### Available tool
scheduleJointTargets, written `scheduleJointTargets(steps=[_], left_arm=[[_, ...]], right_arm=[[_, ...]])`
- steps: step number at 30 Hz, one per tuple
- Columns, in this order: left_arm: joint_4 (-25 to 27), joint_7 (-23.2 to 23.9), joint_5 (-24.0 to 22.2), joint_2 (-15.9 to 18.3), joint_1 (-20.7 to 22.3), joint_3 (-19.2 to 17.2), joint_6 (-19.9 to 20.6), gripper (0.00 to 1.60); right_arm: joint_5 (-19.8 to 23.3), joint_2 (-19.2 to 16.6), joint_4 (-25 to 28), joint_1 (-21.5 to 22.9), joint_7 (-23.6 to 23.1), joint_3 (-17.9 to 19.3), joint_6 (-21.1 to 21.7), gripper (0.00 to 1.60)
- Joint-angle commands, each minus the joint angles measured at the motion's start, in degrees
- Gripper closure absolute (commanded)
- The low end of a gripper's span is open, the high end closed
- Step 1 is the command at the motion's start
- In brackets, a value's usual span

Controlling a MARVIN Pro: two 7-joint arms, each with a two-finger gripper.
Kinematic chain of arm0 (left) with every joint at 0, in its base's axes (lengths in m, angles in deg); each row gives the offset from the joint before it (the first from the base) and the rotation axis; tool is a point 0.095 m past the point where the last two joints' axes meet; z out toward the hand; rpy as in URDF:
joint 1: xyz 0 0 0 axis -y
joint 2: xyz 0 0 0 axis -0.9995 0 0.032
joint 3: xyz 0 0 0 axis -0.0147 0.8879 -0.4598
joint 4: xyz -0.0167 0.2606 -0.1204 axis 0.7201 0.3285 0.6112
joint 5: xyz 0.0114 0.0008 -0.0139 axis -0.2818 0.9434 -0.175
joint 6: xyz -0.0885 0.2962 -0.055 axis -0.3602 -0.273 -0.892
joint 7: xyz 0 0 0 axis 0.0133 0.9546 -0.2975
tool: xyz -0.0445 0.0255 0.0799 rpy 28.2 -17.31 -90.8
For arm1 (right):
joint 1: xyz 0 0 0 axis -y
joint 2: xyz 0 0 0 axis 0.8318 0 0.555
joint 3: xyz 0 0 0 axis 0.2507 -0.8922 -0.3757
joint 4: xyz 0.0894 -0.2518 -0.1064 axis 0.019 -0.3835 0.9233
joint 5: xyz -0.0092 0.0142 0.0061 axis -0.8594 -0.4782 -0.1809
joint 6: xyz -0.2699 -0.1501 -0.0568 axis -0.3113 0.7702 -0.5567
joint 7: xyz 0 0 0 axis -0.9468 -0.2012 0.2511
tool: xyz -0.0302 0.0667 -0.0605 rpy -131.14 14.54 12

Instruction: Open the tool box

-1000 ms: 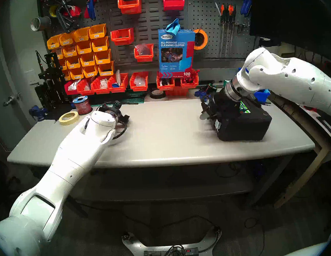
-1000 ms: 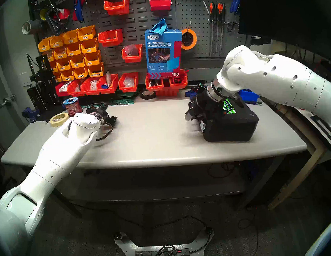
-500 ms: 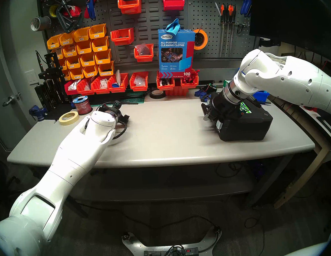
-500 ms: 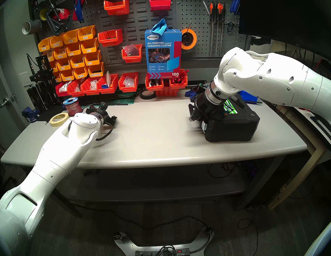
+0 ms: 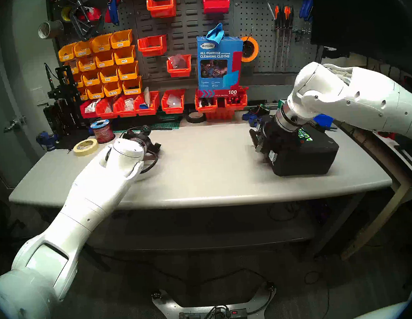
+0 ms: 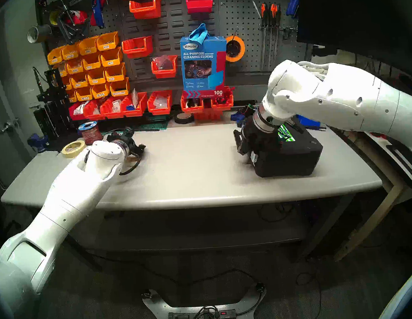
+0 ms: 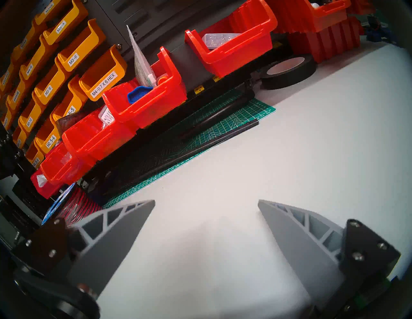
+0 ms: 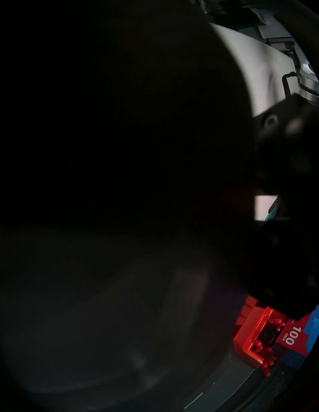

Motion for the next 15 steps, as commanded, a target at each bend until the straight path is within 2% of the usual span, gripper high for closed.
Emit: scheduleJointTargets(steps=[1,15], left_arm=[[0.58,0.04,0.10,-0.10,0.97,-0.20,-0.19,0.00],[0.58,-0.08,0.00,-0.09,0.94,-0.18,-0.20,0.00]], right_arm=[[-2.76,-1.04,1.76,-1.99,3.69,-6.10,0.03,1.60],[-8.59,-4.53,3.73,-0.51,7.71,-11.30,0.03,1.60]])
